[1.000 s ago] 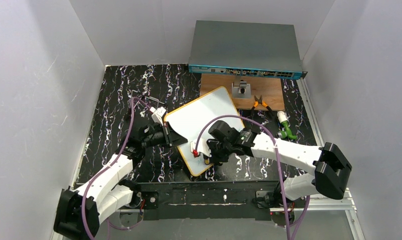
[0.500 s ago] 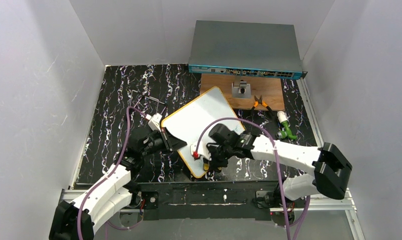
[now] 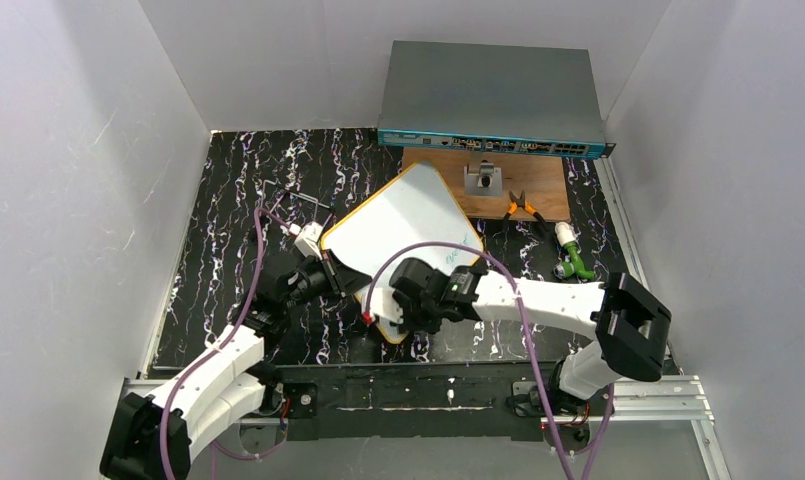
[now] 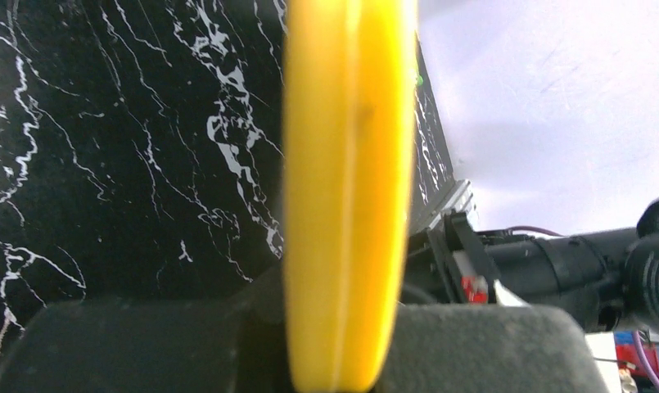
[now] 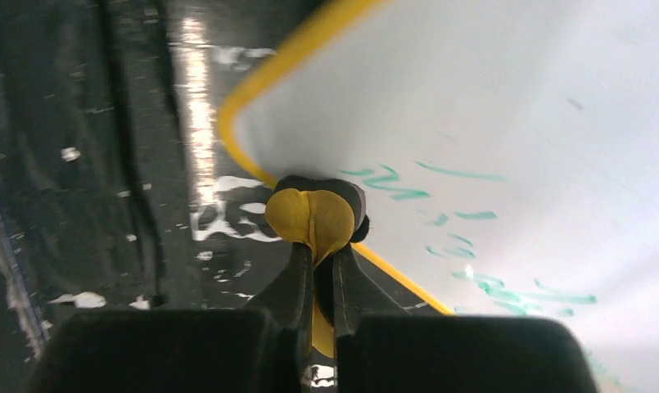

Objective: Erase the whiteboard

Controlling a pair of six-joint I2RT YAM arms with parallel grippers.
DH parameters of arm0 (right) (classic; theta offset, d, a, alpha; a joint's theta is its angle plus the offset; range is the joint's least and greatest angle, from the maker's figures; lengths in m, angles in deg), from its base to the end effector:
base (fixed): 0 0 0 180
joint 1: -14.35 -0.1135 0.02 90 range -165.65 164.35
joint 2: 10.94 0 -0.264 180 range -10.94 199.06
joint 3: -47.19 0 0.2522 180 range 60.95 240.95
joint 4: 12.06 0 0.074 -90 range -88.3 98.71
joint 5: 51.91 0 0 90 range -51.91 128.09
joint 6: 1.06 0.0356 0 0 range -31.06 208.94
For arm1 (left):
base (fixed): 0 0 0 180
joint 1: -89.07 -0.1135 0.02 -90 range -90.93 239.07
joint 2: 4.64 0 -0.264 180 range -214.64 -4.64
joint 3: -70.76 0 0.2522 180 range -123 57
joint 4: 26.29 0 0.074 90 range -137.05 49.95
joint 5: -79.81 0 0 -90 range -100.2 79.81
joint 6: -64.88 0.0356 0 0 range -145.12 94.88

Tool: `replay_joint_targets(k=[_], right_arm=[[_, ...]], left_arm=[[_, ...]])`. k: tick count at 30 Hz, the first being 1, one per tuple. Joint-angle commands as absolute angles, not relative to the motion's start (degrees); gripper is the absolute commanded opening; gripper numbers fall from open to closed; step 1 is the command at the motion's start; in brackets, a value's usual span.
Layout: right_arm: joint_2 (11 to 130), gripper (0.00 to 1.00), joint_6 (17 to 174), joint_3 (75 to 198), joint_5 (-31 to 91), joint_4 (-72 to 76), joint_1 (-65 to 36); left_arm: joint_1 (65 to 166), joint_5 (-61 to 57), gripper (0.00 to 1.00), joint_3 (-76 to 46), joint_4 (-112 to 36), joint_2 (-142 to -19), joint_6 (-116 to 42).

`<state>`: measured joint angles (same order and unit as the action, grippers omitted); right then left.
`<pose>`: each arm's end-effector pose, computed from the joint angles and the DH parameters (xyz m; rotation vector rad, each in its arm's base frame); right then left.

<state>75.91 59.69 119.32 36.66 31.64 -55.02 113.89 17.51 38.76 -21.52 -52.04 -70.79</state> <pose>0.1073 0.2874 0.2197 -1.9909 1.6997 0.2846 0.1638 -0.0940 0.2214 0.0383 1.9289 -1.2857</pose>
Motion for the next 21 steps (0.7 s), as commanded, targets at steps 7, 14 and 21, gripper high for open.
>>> replay_joint_targets(k=[7, 14, 21], right_arm=[[77.4, 0.01, 64.3, 123.0, 40.8, 25.0, -47.6], [77.2, 0.01, 63.3, 125.0, 31.9, 28.4, -57.0], [81.0, 0.01, 66.2, 127.6, 36.9, 27.1, -51.4]], left_arm=[[114.3, 20.8, 0.0, 38.3, -18.5, -54.0, -73.4], [114.3, 19.9, 0.0, 38.7, -19.2, -53.0, -73.5], [114.3, 20.1, 0.0, 39.0, -20.3, -51.3, -73.1]])
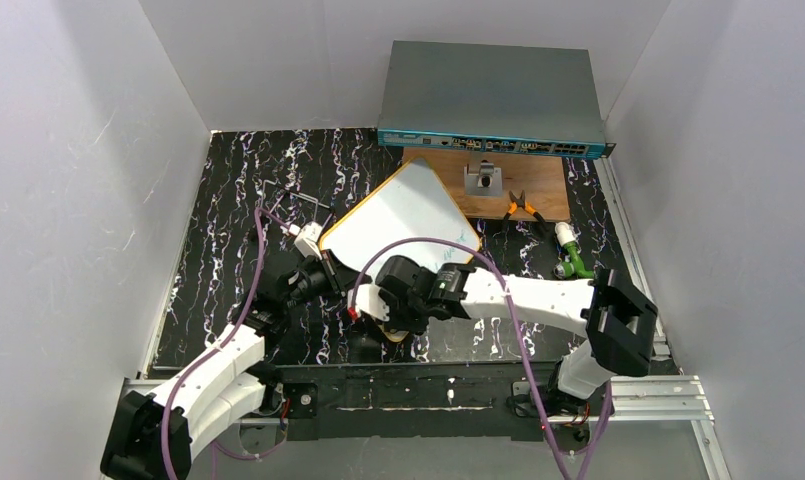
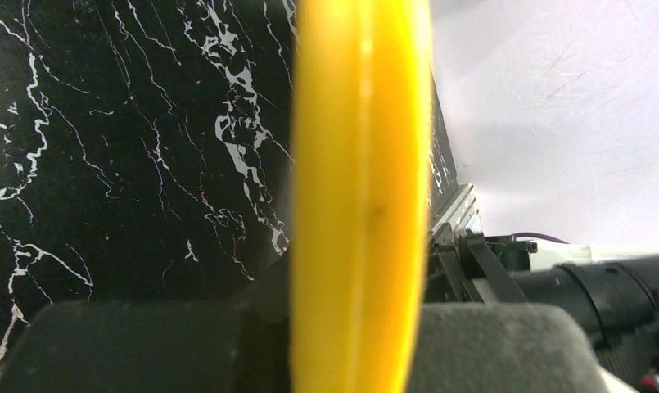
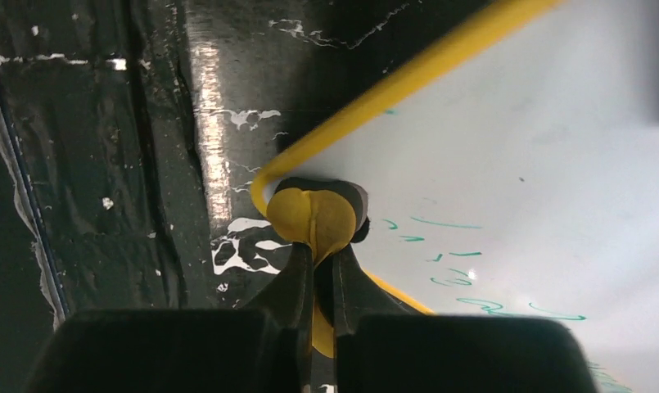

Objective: Erase the whiteboard

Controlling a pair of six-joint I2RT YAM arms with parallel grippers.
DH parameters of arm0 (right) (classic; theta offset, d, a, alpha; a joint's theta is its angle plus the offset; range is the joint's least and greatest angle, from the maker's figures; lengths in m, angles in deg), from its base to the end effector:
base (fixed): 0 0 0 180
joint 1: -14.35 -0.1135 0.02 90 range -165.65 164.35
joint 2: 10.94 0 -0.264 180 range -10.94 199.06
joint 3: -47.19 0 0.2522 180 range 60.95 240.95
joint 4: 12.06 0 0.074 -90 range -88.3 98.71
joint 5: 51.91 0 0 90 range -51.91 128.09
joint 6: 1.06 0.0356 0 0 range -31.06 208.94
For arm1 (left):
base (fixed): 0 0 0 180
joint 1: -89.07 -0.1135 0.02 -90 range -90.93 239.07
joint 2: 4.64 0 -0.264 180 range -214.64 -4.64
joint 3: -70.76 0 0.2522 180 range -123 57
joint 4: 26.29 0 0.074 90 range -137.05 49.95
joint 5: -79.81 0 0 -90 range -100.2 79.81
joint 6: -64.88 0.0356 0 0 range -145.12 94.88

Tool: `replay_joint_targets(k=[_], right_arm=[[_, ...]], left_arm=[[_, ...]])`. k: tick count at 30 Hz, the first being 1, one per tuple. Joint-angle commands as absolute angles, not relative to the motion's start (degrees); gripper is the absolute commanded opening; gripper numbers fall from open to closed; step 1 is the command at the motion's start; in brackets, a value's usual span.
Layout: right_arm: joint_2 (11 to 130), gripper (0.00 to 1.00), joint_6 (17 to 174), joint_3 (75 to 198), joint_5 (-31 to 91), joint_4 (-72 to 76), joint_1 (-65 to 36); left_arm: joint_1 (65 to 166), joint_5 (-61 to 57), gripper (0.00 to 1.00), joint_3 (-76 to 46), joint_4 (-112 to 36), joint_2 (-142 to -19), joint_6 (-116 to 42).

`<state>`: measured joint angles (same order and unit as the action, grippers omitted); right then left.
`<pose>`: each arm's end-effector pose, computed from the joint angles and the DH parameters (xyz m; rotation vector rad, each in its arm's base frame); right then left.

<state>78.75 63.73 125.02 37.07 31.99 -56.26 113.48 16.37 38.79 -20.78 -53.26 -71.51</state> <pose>0.1079 0.3085 0.2349 -1.9195 1.7243 0.3265 0.1673 -0.0934 0.2189 -0.0002 1.9362 -1.2711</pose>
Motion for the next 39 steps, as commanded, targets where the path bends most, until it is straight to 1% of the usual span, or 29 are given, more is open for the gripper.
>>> replay_joint_targets(k=[1, 5, 11, 14, 17, 19, 20, 24, 31, 33, 35, 39], right_arm=[[80.9, 0.01, 66.4, 127.3, 37.6, 26.6, -49.3], [80.2, 0.01, 65.7, 124.7, 41.5, 25.0, -43.5], [81.3, 0.01, 65.3, 125.3, 42.5, 26.5, -43.0], [80.9, 0.01, 64.1, 125.0, 38.9, 27.7, -45.2], [80.6, 0.01, 62.3, 125.3, 35.6, 28.8, -51.3], [81.6, 0.01, 62.4, 127.5, 35.1, 29.7, -54.8], [82.3, 0.01, 63.3, 129.2, 35.1, 30.3, -54.9], [85.3, 0.01, 66.8, 135.4, 36.7, 31.7, -51.7], [83.9, 0.01, 69.3, 132.7, 39.8, 28.3, -41.7], [83.6, 0.01, 69.3, 132.5, 39.9, 28.7, -40.2], [83.1, 0.01, 69.3, 132.7, 38.7, 29.3, -40.2], [82.5, 0.01, 68.2, 134.4, 30.8, 32.4, -42.6]], left_arm=[[114.3, 20.1, 0.0, 39.1, -20.3, -51.2, -73.0], [114.3, 20.6, 0.0, 39.1, -20.0, -51.3, -72.7], [114.3, 21.6, 0.0, 38.5, -19.2, -52.1, -72.8], [114.3, 21.6, 0.0, 38.6, -19.4, -51.7, -72.8], [114.3, 22.0, 0.0, 38.6, -18.7, -52.2, -73.2], [114.3, 22.6, 0.0, 38.5, -18.2, -52.5, -73.5], [114.3, 22.8, 0.0, 38.4, -18.3, -52.6, -73.5], [114.3, 23.6, 0.0, 38.5, -18.7, -52.0, -73.4], [114.3, 25.3, 0.0, 38.6, -18.1, -52.4, -73.1], [114.3, 25.9, 0.0, 38.5, -17.5, -53.1, -73.1], [114.3, 26.5, 0.0, 38.3, -17.1, -53.8, -73.1], [114.3, 26.9, 0.0, 38.0, -16.8, -54.2, -73.2]])
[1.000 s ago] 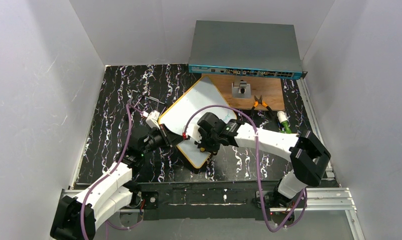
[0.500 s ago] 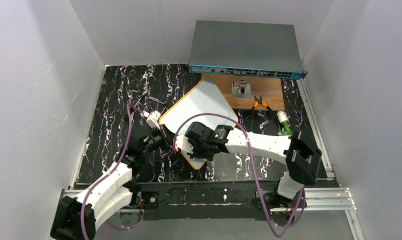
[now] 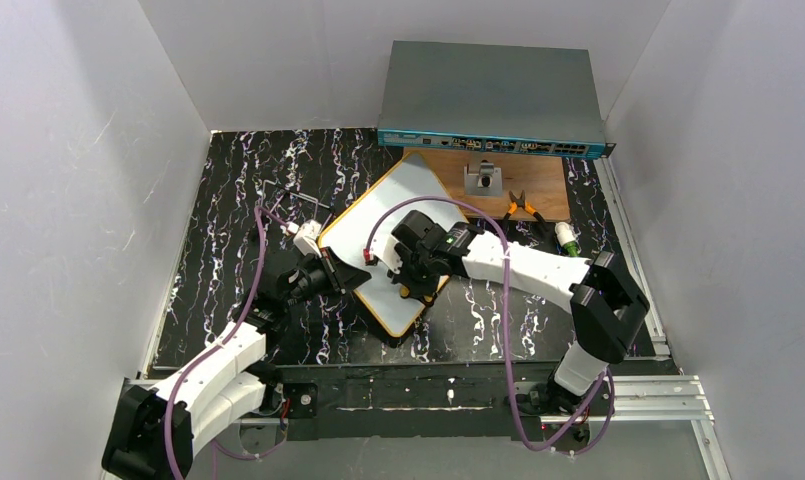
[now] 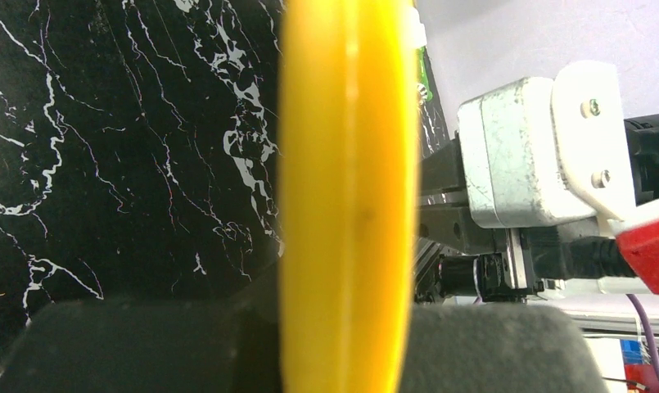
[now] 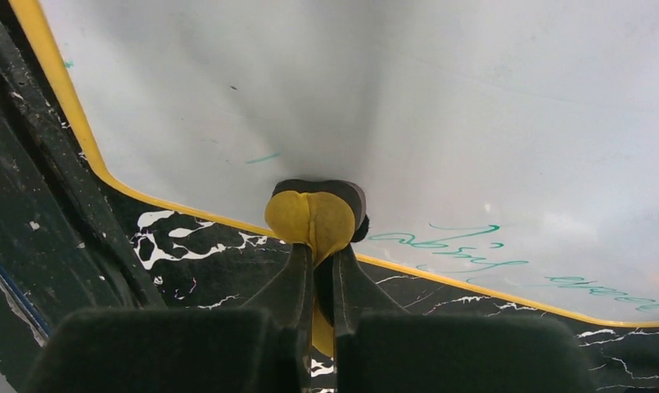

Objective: Erase the whiteboard

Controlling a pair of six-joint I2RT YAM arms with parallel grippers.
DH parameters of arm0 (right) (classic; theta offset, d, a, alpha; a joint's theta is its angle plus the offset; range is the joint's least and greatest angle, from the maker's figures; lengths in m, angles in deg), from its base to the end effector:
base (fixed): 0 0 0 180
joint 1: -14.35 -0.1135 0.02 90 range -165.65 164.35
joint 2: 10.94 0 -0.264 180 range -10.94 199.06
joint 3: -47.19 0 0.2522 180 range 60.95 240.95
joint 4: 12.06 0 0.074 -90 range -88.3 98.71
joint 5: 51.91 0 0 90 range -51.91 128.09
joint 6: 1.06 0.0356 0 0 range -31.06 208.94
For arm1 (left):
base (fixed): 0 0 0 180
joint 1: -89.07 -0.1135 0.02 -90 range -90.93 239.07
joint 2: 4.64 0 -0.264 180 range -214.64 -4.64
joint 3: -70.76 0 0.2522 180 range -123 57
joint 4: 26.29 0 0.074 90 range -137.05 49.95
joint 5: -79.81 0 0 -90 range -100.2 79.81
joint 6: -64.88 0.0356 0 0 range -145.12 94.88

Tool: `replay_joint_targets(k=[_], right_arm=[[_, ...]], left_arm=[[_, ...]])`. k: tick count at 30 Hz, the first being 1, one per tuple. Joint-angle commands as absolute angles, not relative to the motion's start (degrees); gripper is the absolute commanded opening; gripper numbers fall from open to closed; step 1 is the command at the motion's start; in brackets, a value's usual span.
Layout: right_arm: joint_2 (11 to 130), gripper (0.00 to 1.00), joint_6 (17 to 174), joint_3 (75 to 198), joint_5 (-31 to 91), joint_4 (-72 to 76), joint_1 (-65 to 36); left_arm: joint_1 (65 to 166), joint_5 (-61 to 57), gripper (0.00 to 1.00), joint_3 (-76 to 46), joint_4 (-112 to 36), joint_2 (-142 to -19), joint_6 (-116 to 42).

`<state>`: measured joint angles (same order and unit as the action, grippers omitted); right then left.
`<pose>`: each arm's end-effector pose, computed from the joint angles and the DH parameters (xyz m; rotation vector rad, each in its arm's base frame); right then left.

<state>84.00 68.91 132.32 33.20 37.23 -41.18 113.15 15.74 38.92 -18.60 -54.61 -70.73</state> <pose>0.1942 0.2882 0.2396 -1.6384 2.0630 0.3291 0.1709 -0.0934 0.2180 0.0029 1.9173 -1.2515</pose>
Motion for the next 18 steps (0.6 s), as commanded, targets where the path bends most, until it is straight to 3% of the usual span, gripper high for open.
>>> replay_joint_targets(k=[1, 7, 18], right_arm=[[82.1, 0.01, 67.5, 134.4, 29.9, 32.8, -44.2], [83.6, 0.01, 67.4, 137.0, 33.6, 33.4, -50.1], [84.0, 0.01, 70.3, 133.9, 44.5, 30.1, -40.1]], left_arm=[[114.3, 26.8, 0.0, 38.0, -16.8, -54.2, -73.1], [114.4, 27.3, 0.0, 38.2, -16.2, -54.2, -74.0], [114.3, 27.5, 0.0, 38.3, -17.0, -53.0, -73.7]])
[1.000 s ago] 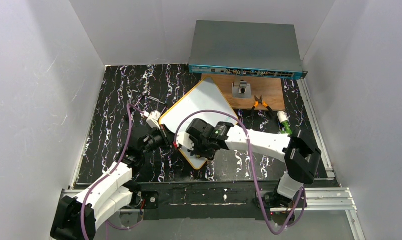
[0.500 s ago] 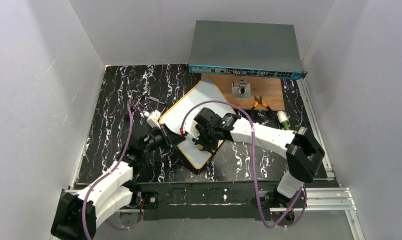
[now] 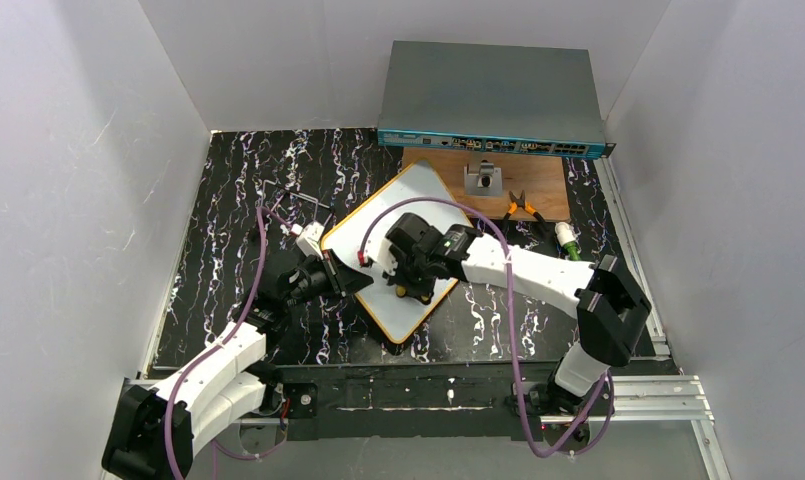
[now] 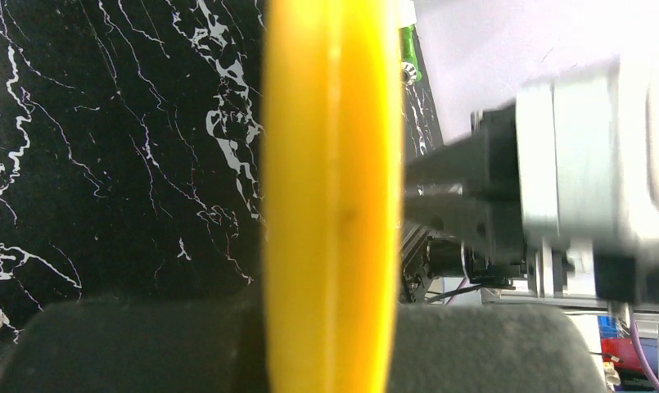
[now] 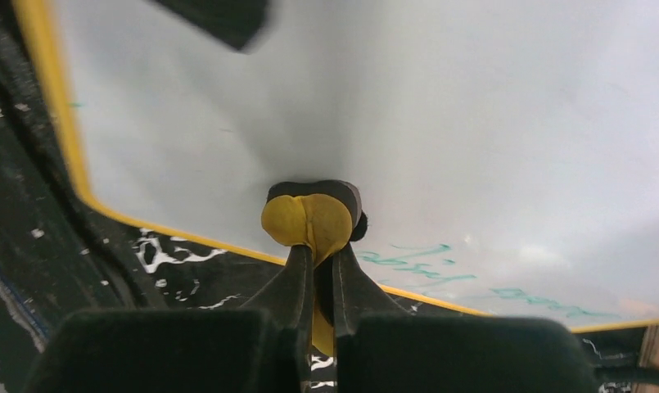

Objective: Erase the whiteboard

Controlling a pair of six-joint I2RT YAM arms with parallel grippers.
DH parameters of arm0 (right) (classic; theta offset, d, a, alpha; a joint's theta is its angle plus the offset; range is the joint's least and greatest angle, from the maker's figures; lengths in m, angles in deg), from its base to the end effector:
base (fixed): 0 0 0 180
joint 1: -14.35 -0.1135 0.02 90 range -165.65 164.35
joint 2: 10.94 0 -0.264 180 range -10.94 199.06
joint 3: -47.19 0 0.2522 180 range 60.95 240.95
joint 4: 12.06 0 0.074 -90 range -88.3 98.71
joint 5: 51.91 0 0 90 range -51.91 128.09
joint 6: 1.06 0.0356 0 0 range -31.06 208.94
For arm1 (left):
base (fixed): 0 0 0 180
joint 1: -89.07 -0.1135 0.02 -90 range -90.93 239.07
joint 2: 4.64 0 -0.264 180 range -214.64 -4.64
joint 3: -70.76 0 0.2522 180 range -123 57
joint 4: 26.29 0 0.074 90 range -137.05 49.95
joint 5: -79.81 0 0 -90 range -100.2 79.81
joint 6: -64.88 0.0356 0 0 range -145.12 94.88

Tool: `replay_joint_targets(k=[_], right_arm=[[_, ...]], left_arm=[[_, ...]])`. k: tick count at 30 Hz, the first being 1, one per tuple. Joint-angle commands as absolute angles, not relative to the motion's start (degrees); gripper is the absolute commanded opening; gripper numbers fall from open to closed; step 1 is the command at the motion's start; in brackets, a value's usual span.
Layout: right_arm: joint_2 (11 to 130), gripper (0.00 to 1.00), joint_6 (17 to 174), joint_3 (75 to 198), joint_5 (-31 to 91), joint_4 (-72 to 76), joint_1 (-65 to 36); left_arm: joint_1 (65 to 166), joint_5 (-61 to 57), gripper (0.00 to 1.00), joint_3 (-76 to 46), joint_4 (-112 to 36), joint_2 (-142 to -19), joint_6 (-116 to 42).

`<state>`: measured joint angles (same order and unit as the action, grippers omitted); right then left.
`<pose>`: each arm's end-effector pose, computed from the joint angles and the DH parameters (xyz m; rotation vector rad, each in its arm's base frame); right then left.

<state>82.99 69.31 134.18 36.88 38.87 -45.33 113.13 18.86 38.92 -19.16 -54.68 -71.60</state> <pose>0.1744 0.2997 0.2536 -1.6701 2.0024 0.2830 0.1694 -0.0945 0.2169 0.0282 1.9415 -1.3044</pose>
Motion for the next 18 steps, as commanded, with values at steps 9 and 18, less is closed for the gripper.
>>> replay_joint_targets(k=[9, 18], right_arm=[[77.7, 0.01, 63.8, 120.3, 28.2, 25.7, -38.7], [77.3, 0.01, 63.4, 118.9, 18.1, 29.5, -41.1]], left_arm=[[114.4, 25.2, 0.0, 37.9, -19.7, -50.8, -74.5], [114.3, 19.9, 0.0, 39.3, -22.0, -48.5, -79.8]])
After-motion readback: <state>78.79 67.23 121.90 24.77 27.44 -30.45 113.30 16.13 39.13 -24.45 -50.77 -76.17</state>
